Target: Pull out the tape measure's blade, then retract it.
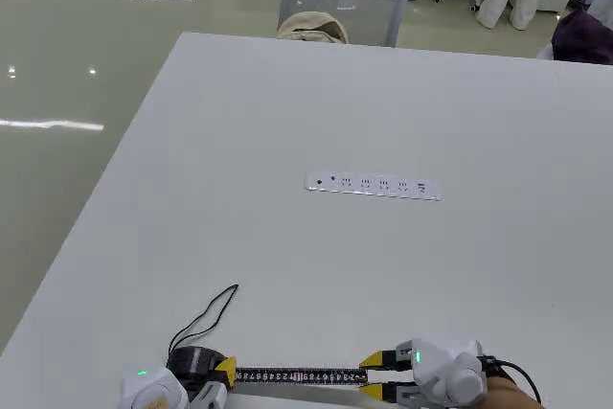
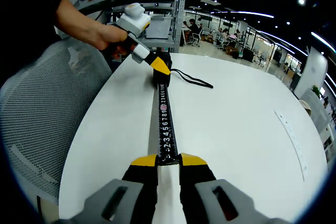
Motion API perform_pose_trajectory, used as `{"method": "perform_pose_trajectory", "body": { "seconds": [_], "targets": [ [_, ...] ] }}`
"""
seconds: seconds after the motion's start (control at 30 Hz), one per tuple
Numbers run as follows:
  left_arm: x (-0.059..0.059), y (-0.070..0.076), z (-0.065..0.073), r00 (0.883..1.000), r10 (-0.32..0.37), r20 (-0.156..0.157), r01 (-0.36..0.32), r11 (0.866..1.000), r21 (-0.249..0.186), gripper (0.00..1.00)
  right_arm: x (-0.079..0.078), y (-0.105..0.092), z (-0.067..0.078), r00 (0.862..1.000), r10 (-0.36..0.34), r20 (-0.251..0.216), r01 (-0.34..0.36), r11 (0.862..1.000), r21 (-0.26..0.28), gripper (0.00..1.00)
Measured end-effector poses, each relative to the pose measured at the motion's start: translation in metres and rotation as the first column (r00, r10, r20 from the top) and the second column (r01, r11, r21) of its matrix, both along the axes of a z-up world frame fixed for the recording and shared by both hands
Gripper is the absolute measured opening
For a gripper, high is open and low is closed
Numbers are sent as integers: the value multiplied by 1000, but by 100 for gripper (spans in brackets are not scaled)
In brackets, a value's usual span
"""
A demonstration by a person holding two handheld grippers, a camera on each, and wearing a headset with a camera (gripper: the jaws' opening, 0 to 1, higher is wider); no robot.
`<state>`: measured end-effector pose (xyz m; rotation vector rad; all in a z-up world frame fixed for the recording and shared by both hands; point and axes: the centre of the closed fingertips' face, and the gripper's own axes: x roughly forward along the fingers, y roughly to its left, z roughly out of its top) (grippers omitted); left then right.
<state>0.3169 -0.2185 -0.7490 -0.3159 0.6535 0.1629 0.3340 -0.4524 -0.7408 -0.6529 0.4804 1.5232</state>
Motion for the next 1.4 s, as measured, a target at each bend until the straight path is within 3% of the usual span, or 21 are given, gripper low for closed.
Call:
{"method": "perform_pose_trajectory", "body": {
  "seconds": [1.4],
  "targets": [
    [1,3,0,1000,10,7,-10,1000,-15,59,1,23,2,1000,29,-9,-29,1000,8,13]
  ]
}}
